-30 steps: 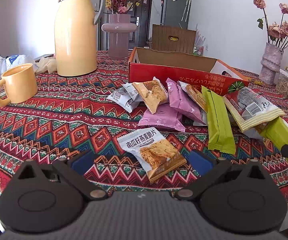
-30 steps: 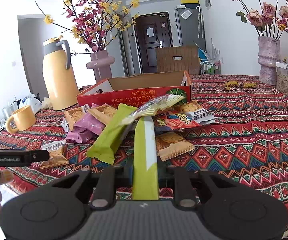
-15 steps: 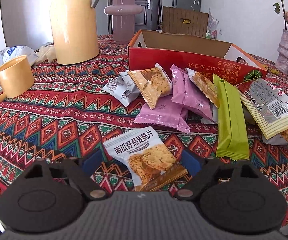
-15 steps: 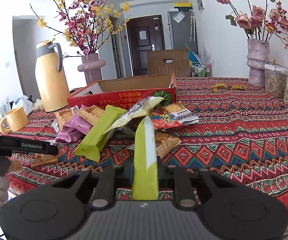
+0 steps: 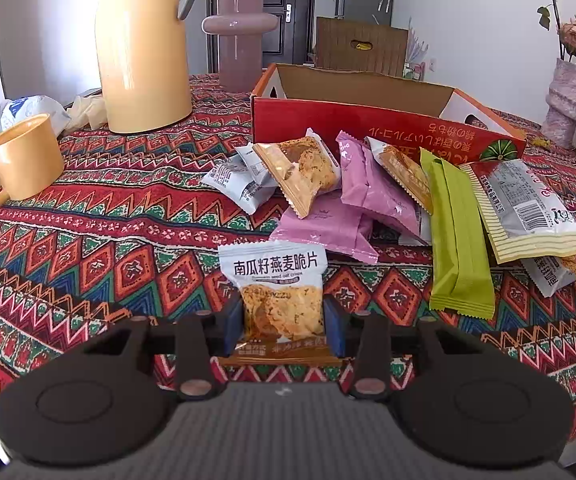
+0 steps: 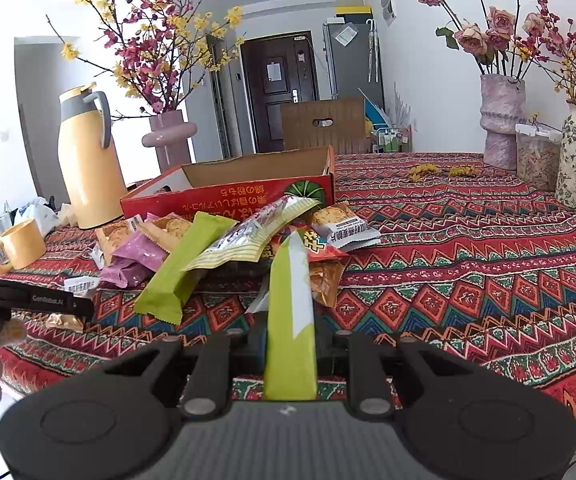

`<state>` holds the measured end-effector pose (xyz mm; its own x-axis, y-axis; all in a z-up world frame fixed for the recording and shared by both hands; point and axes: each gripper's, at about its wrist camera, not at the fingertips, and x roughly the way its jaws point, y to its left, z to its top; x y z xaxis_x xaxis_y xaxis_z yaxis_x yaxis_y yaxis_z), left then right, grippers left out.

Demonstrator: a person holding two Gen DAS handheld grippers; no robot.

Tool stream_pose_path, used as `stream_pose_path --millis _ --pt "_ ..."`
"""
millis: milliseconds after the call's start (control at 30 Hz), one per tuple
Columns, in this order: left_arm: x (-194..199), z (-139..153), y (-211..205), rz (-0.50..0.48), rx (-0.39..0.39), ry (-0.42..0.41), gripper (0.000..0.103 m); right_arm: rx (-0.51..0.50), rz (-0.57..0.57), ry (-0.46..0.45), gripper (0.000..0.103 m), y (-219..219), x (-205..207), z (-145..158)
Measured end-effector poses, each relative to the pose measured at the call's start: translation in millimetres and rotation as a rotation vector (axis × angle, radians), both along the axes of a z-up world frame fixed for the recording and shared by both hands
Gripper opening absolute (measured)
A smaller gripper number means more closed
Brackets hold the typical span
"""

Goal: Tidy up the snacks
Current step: 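Grasp the pumpkin-seed oat crisp packet with the left tool while the right holds the bar, then carry both held snacks over the open cardboard box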

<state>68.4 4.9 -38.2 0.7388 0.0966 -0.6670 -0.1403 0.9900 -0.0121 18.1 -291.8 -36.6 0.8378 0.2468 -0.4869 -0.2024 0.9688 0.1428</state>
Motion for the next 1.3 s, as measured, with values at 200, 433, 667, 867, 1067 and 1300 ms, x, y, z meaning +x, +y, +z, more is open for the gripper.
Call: stream_pose_path --millis 200,433,667,867,1067,1300 --pt "-10.7 8.3 0.0 -0.024 -0.007 -0.035 0.042 0.006 -0.008 -0.016 0.019 -3.8 -1.4 5.0" --pt "-19.7 29.3 -7.5 -0.066 -0.004 -0.102 0.042 0.009 -0.012 -0.049 0.019 -5.0 -0.6 15.1" --pt "-6.4 45.0 -16.1 -0.094 -0.001 -0.141 0.042 0.017 -0.007 -0.082 0.019 -1.6 19.8 30.3" --pt "13.2 55.9 -19.9 -0.107 0.0 -0.156 0.042 0.014 0.005 -0.102 0.019 4.7 46.7 42.7" --pt "35.4 68.8 -19.2 -0.107 -0.002 -0.176 0.042 0.007 0.021 -0.107 0.019 13.2 81.3 52.3" --pt "67.8 82.9 -15.3 -0.107 0.006 -0.191 0.042 -0.003 0.035 -0.1 0.019 22.6 125.8 59.2"
